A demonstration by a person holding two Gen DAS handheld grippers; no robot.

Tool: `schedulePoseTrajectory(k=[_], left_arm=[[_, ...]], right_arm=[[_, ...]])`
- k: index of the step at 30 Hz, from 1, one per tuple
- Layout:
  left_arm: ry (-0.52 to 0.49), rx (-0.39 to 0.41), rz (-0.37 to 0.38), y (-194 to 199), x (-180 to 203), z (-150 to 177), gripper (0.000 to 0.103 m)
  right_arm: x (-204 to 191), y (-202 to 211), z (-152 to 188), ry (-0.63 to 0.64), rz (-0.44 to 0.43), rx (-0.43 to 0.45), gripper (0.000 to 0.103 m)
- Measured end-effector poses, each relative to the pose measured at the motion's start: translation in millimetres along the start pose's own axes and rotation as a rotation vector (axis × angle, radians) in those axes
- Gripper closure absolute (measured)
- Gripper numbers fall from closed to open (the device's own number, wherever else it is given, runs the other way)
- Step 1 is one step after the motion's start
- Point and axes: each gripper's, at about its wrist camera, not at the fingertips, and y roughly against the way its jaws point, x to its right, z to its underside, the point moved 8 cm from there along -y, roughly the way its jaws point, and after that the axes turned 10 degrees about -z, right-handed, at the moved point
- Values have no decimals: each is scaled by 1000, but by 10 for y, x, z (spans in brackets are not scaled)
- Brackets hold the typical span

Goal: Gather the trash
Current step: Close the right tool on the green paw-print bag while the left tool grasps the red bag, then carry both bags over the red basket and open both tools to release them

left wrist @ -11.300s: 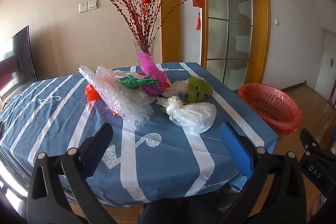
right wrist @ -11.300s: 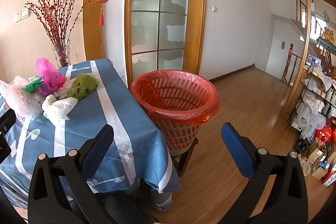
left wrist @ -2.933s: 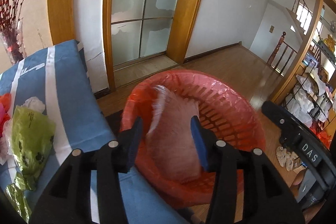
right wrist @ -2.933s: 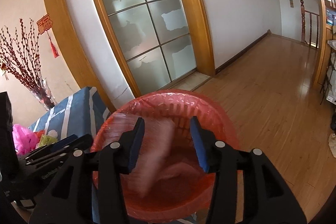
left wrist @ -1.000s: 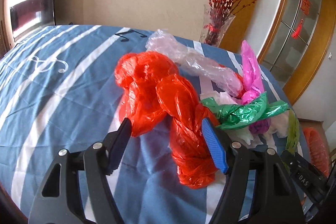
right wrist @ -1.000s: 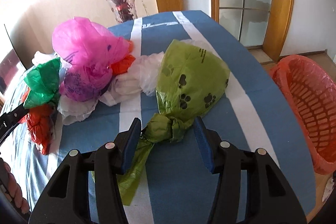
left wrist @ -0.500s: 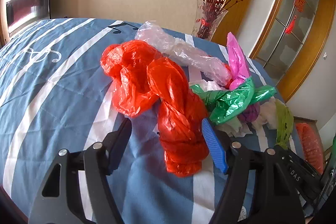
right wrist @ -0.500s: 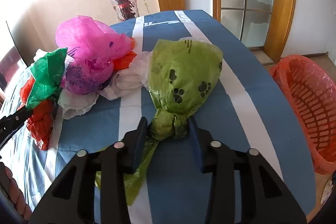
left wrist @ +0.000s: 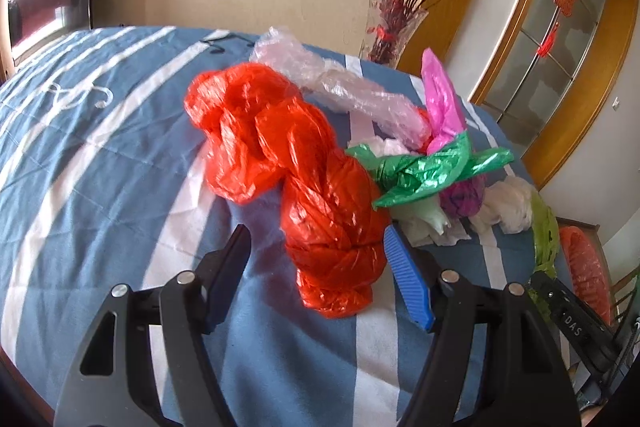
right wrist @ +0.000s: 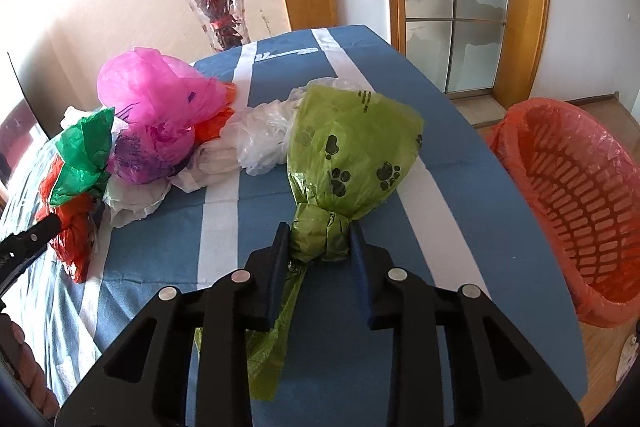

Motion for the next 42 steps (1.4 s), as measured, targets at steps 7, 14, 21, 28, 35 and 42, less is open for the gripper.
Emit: schedulePoseTrajectory(k=[7, 14, 21, 28, 35, 42], left_arm=[[22, -49, 30, -169, 53, 14, 47], [9, -37, 74, -157, 113, 3, 65], [-15, 19, 63, 11, 65, -56, 68], [-20, 95, 44, 305, -40, -178, 68], [-45, 142, 76, 573, 100, -237, 68], [-101, 155, 147, 763, 470, -180, 68]], right_arm=[[10, -8, 28, -2, -5, -8, 73], [4, 12, 38, -3, -8, -5, 73], [2, 90, 30, 0, -12, 11, 73], [18, 243, -10, 11, -10, 44, 73], [99, 384, -51, -2, -8, 77, 73], [245, 556, -82, -16, 7, 113, 73]])
